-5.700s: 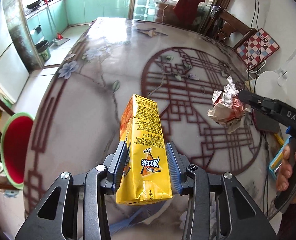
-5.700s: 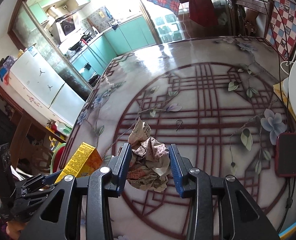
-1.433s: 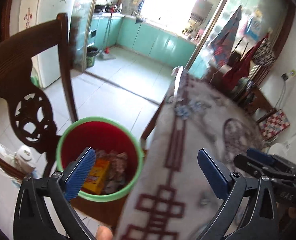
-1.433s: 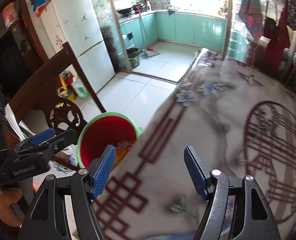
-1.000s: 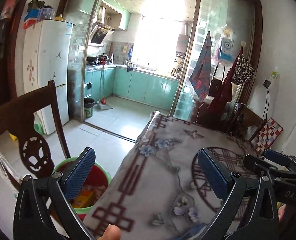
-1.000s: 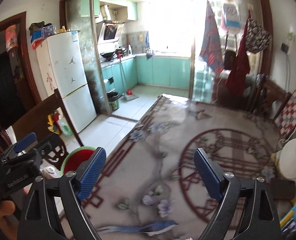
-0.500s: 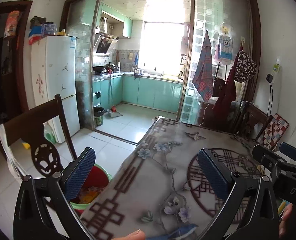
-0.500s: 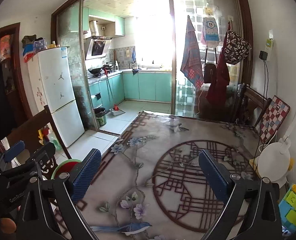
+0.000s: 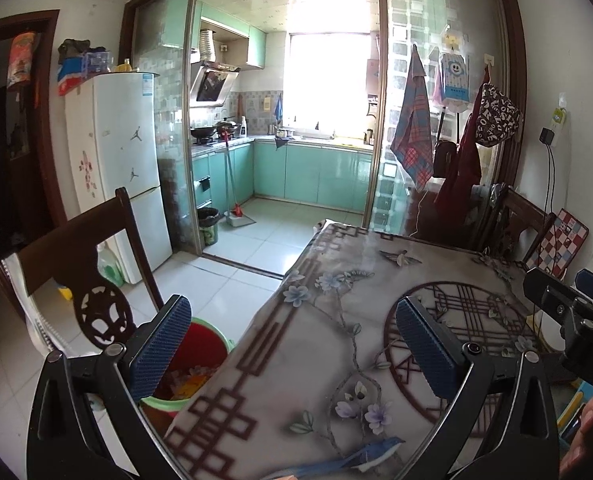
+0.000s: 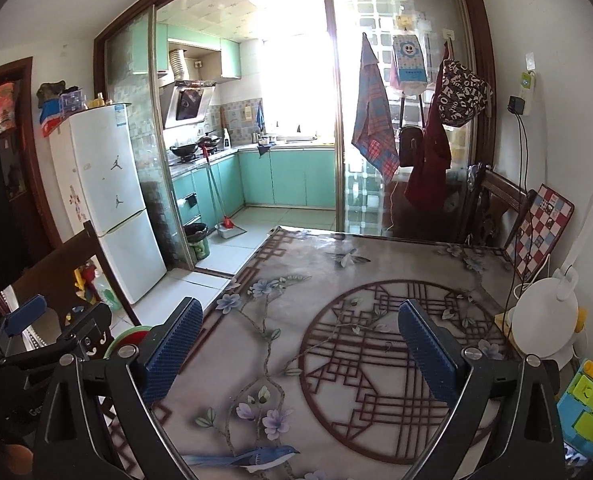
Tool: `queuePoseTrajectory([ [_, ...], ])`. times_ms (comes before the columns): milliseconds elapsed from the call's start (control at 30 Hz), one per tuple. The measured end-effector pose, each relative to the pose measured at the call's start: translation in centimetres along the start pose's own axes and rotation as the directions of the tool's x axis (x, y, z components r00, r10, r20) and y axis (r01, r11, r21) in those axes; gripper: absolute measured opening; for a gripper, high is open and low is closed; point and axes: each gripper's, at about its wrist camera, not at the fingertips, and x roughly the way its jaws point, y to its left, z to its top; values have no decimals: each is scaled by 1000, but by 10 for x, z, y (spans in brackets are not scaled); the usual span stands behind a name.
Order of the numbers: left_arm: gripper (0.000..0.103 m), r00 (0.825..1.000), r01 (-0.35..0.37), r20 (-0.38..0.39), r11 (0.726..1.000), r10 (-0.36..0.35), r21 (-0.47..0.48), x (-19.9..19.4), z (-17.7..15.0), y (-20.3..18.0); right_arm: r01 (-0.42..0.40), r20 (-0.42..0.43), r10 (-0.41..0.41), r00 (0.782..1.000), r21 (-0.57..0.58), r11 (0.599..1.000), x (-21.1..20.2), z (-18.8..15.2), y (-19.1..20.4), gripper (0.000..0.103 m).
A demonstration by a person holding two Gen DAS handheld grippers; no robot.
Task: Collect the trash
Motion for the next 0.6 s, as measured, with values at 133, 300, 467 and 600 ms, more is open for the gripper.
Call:
queuePoseTrajectory([
  [133,103,1000,2,-1,1000,-2,12,1,2,-5,0,4,0,1000,6,1000,0,2,-5,99],
  [300,103,1000,3,-2,1000,-3,13,1,2,-4,0,12,0,1000,18,1000,0,3,-10,99],
  [467,103,1000,4,0,1000,-4,21,2,4,-10,-4,23,3,1000,43,999,0,3,-14,99],
  [600,103,1000,4,-4,1000,-4,19,2,3,-10,-10,26,8,1000,64,998,3,2,-17,99],
])
